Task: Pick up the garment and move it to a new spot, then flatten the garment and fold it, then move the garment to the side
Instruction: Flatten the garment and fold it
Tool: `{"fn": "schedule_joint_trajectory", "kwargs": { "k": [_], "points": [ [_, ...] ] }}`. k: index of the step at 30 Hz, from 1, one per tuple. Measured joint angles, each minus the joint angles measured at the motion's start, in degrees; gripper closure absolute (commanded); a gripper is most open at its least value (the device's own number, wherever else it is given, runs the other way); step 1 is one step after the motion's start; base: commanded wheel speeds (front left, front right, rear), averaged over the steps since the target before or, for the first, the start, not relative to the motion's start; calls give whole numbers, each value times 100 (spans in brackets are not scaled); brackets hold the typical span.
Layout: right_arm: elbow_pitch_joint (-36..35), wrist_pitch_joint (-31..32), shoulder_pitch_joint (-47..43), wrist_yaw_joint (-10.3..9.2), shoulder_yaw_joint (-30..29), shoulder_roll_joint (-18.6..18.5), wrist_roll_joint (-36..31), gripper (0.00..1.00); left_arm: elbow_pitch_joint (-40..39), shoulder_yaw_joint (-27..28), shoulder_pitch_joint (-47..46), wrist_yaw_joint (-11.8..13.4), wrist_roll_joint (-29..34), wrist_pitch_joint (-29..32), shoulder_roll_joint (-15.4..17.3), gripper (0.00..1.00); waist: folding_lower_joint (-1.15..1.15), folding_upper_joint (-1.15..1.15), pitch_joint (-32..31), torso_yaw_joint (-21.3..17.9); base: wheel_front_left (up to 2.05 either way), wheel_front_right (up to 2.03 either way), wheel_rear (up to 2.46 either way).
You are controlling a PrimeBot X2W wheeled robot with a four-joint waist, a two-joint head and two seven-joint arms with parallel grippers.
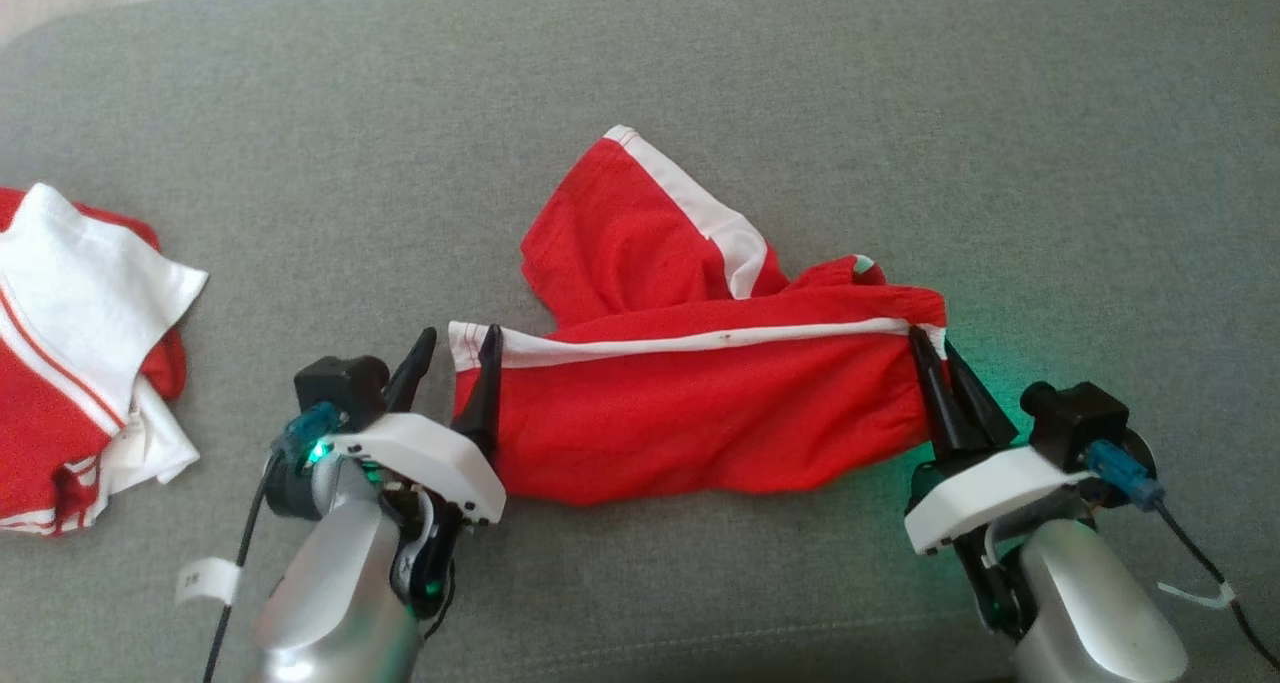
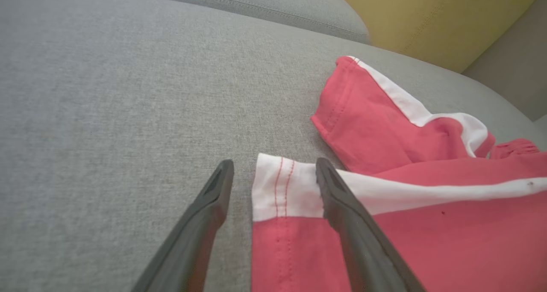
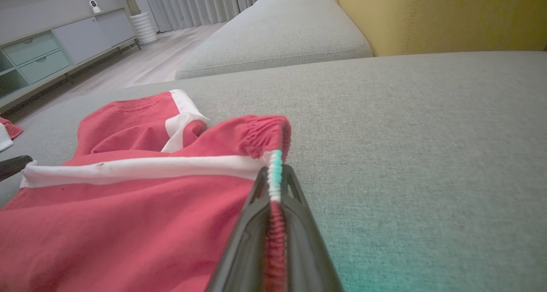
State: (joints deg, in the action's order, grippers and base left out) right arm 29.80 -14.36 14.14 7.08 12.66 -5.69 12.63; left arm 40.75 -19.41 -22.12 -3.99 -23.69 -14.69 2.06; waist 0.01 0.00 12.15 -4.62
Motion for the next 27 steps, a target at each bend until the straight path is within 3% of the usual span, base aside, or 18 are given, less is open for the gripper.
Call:
{"fn": "schedule_joint_trajectory", "kwargs": {
  "k": [7, 9, 10, 12, 13, 19, 27],
  "points": [
    [-4, 0, 10, 0, 26, 9, 1, 100, 230, -21, -37, -193, -87, 0, -5, 0, 0, 0, 56, -46, 0, 0, 0],
    [-10, 0, 40, 0, 26, 9, 4, 100, 244, -31, -37, -211, -171, 0, -5, 49, 0, 0, 66, -49, 0, 0, 0],
    [-19, 0, 53, 0, 26, 9, 18, 100, 244, -35, -37, -212, -218, 0, -5, 55, 0, 0, 71, -50, 0, 0, 0],
    [-26, 0, 56, 0, 27, 11, 48, 100, 246, -54, -37, -213, -229, 0, -5, 94, 0, 0, 79, -55, 0, 0, 0],
    [-27, 0, 56, 0, 29, 11, 49, 100, 241, -57, -37, -213, -229, 0, -5, 100, 0, 0, 84, -57, 0, 0, 0],
    [-88, 0, 57, 0, 19, 16, 68, 100, 165, -56, -32, -214, -209, 1, -7, 100, 0, 0, 29, -55, 0, 0, 0],
    [-532, 0, 65, 0, 27, 53, 298, 100, -728, 534, -29, -208, 413, 0, 20, 100, -1, 0, -419, -37, 0, 0, 0]
  ]
}}
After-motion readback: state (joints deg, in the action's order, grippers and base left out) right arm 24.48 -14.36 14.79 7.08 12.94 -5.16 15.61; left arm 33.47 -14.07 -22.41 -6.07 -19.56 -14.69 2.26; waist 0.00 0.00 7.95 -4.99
